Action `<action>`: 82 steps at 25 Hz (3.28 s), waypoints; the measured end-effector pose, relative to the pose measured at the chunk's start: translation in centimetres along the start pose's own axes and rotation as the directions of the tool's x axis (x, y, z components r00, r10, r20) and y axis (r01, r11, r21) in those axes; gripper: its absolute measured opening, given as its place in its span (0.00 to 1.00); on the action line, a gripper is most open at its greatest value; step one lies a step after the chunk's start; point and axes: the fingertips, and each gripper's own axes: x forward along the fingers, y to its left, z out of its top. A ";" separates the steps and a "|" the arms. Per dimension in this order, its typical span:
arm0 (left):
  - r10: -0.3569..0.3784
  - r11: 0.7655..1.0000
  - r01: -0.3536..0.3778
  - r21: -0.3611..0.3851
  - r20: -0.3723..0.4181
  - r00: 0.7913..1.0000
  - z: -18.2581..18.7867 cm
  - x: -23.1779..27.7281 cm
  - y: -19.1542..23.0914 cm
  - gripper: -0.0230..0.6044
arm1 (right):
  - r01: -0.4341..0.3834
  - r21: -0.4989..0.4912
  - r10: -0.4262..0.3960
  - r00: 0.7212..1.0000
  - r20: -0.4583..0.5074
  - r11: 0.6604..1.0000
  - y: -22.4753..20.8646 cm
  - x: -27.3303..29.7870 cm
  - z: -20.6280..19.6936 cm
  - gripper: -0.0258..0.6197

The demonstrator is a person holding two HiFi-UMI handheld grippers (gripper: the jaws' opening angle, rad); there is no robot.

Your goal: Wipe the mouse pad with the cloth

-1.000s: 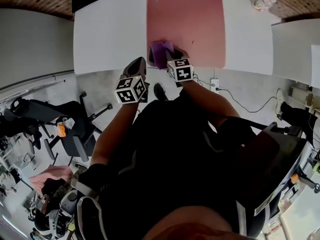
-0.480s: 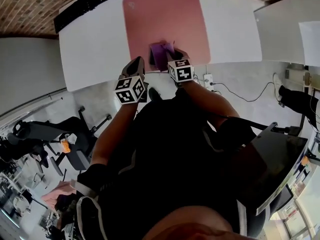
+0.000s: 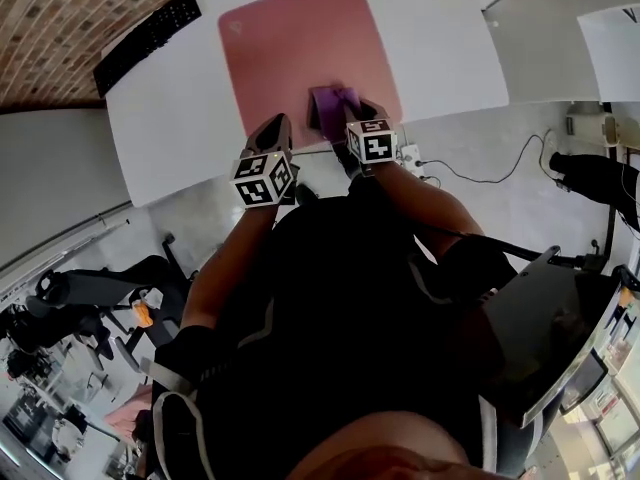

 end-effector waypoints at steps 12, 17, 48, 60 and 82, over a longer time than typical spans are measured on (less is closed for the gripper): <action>-0.073 0.996 0.074 0.055 -0.022 0.997 -0.3 3.0 -1.6 0.04 | 0.131 0.042 -0.132 0.991 -0.001 0.990 -7.1 -1.3 -1.3 0.13; -0.087 0.994 0.089 0.068 -0.030 0.996 -0.6 3.1 -1.6 0.04 | 0.200 0.071 -0.199 0.980 -0.019 0.977 -10.9 -1.9 -2.0 0.13; 0.282 0.950 -0.262 -0.170 0.107 0.953 0.2 -10.7 13.6 0.04 | -0.452 -0.176 0.459 0.888 -0.004 0.874 22.4 7.1 7.9 0.13; 0.289 0.947 -0.277 -0.161 0.059 0.955 1.2 -8.0 13.8 0.04 | -0.412 -0.127 0.402 0.910 -0.099 0.902 19.7 13.5 5.5 0.13; 0.072 0.996 -0.069 -0.064 0.046 0.996 2.5 -2.2 8.5 0.04 | -0.147 -0.006 0.146 0.988 -0.054 0.989 6.3 11.5 5.4 0.13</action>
